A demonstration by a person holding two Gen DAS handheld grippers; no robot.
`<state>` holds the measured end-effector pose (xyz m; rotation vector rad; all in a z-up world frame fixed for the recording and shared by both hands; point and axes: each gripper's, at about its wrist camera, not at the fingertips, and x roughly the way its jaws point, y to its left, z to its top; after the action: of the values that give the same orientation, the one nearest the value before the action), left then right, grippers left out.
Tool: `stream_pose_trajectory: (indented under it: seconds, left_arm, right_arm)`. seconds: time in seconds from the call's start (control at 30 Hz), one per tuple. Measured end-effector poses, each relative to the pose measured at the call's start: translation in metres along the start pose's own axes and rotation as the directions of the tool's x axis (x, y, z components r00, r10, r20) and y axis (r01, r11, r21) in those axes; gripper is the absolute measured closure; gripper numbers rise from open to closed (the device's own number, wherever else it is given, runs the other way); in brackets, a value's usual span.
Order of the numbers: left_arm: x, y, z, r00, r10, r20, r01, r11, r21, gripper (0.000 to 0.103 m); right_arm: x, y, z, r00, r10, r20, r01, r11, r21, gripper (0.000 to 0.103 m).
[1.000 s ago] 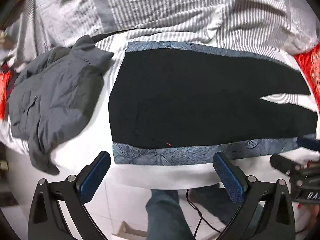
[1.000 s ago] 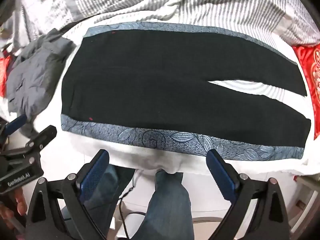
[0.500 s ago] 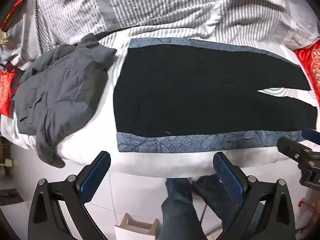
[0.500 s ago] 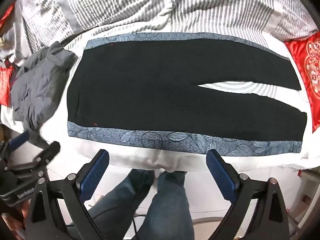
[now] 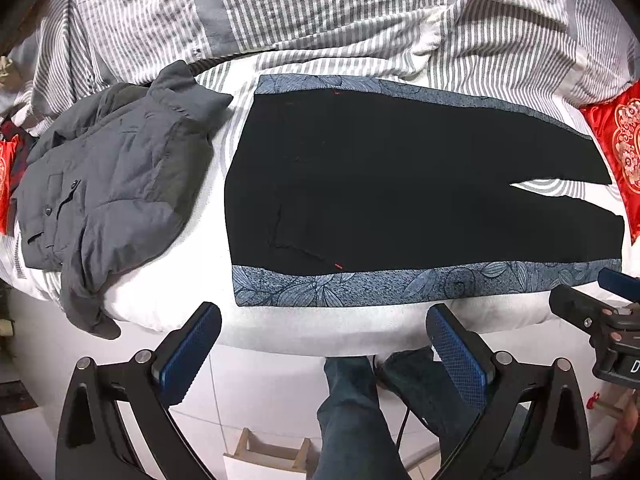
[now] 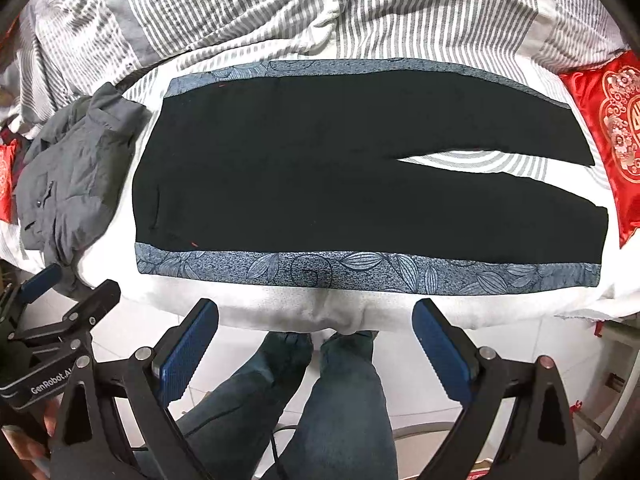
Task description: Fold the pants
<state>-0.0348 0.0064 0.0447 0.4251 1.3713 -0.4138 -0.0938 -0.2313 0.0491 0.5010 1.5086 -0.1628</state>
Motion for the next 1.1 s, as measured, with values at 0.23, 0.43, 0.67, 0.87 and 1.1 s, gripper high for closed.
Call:
stream_pose_trajectory:
  seconds: [0.23, 0.43, 0.67, 0.87, 1.1]
  left_arm:
    - [0.000, 0.010, 0.005, 1.000, -0.015, 0.010, 0.015, 1.000, 0.002, 0.000]
    - [0.002, 0.014, 0.007, 1.000, -0.026, 0.006, 0.026, 1.000, 0.004, 0.000]
    - [0.003, 0.014, 0.013, 0.999, -0.033, 0.005, 0.033, 0.999, 0.014, 0.000]
    - [0.006, 0.013, 0.017, 0.999, -0.034, -0.001, 0.034, 0.999, 0.025, 0.000]
    - [0.010, 0.013, 0.020, 0.999, -0.039, -0.012, 0.040, 0.999, 0.037, 0.000]
  right_arm:
    - [-0.001, 0.010, -0.001, 1.000, -0.023, 0.002, 0.023, 1.000, -0.007, 0.004]
    - [0.002, 0.015, -0.001, 0.999, -0.034, -0.008, 0.034, 0.999, -0.003, 0.004]
    - [0.005, 0.018, 0.000, 0.999, -0.041, -0.018, 0.041, 0.999, 0.007, 0.004]
    - [0.007, 0.017, 0.002, 0.999, -0.043, -0.021, 0.043, 0.999, 0.018, 0.004]
    - [0.009, 0.017, 0.004, 0.999, -0.043, -0.033, 0.044, 0.999, 0.025, 0.004]
